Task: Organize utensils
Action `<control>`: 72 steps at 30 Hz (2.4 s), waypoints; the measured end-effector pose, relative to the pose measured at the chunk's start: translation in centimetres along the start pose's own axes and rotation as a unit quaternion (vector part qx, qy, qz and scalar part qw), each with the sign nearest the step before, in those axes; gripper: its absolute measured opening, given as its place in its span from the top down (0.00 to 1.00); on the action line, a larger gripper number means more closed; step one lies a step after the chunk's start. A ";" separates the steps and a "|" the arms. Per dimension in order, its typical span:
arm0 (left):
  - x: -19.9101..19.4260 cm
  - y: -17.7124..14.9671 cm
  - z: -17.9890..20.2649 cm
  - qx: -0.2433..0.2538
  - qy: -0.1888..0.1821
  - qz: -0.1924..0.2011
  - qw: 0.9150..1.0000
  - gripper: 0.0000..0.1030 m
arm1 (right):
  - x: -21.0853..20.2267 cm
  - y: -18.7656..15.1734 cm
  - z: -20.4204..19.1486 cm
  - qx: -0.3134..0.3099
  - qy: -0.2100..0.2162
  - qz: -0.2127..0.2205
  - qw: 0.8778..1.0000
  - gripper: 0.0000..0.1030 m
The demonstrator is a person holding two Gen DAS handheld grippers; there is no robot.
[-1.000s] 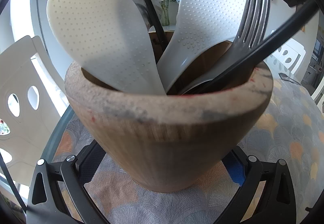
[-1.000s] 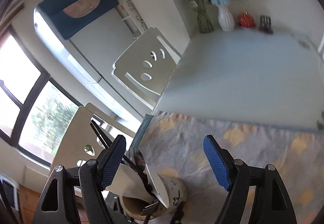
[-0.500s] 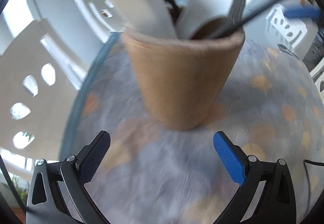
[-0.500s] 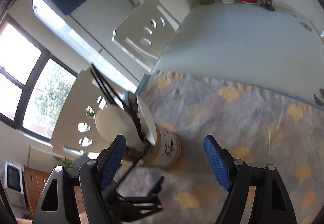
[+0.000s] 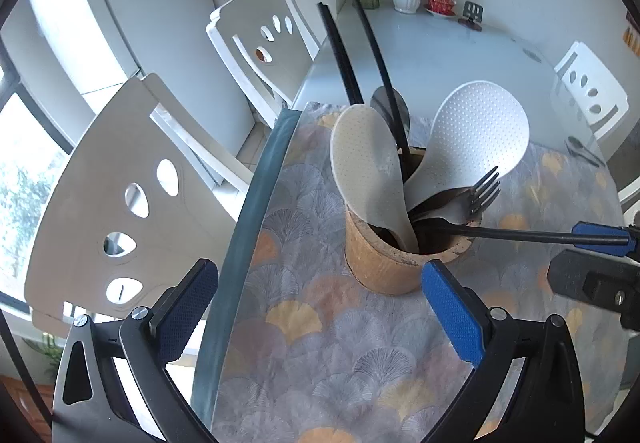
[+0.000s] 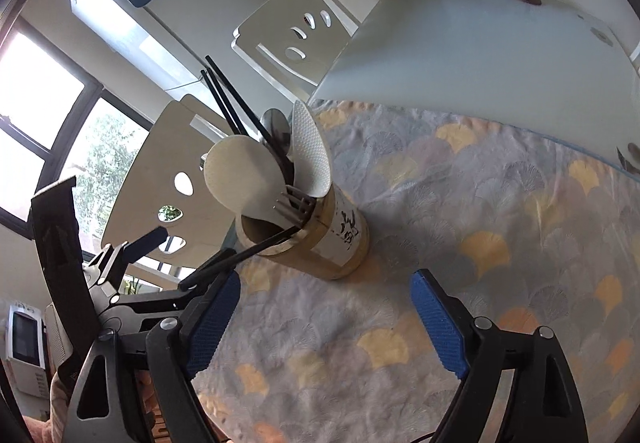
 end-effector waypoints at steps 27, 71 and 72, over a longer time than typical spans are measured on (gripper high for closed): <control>-0.2 0.8 1.0 0.016 0.026 -0.013 0.999 0.01 | 0.5 -1.4 1.9 0.065 0.019 -0.010 0.998 0.13; -0.4 1.0 1.6 0.017 0.022 -0.011 1.000 0.01 | 1.3 -2.2 2.6 0.080 -0.001 -0.037 0.996 0.13; -0.4 1.0 1.6 0.017 0.022 -0.011 1.000 0.01 | 1.4 -2.3 2.6 0.080 -0.001 -0.038 0.996 0.13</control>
Point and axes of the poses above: each gripper's, at about its wrist camera, not at the fingertips, and x roughly the way its jaws point, z to its right, y to its top, the point moved 5 cm from there along x, roughly the way its jaws point, and after that the axes turned 7 degrees about y, right-handed, at the moved point
